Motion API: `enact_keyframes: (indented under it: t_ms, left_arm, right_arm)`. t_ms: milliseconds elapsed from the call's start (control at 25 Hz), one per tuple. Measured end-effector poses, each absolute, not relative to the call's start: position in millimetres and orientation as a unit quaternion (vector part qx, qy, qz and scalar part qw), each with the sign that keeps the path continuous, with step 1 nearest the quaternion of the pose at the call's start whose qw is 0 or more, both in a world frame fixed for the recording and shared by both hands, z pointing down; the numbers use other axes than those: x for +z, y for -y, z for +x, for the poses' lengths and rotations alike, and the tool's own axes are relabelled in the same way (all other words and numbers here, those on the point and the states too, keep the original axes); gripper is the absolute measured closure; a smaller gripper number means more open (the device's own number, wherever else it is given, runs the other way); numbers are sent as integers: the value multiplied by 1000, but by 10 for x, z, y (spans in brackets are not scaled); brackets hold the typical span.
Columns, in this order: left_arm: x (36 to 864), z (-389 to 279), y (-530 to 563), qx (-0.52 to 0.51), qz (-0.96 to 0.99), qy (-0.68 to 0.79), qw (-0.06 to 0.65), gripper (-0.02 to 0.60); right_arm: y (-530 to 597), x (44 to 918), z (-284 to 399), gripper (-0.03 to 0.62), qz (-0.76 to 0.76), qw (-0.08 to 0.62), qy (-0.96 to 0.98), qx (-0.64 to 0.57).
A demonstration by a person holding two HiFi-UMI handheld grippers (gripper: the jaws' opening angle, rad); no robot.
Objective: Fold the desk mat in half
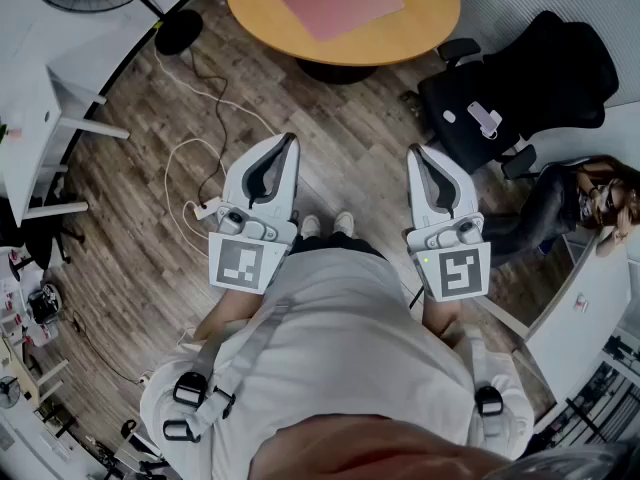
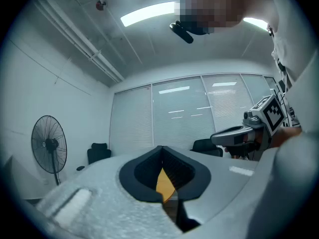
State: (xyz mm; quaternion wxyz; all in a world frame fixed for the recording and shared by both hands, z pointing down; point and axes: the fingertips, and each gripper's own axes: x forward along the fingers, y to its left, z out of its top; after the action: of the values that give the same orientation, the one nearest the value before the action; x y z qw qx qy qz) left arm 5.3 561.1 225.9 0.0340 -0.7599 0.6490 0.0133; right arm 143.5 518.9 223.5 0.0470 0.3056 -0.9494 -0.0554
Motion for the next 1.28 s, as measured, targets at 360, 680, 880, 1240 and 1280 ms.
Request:
enact_keyframes:
  t_ms: [360, 680, 880, 1240, 1280]
  left_arm:
    - [2195, 243, -5623, 21, -758, -651, 32, 578]
    - [2243, 300, -5509, 19, -755, -655, 27, 578]
    - [2300, 212, -5352, 20, -758, -652, 21, 578]
    - [2349, -100, -4824, 15, -767, -641, 25, 578]
    - [2346, -166, -4761, 15, -768, -640, 26, 578]
  right_arm:
    - [-5247, 2141, 1615, 589, 295, 29, 954, -47]
    - [-5069, 2227, 1713, 589, 296, 35, 954, -41]
    - [-4942, 2258, 1607, 589, 297, 36, 953, -39]
    - [-4452, 2293, 1296, 589, 305, 39, 950, -46]
    - [-4393, 2290, 1231, 589, 306, 40, 950, -46]
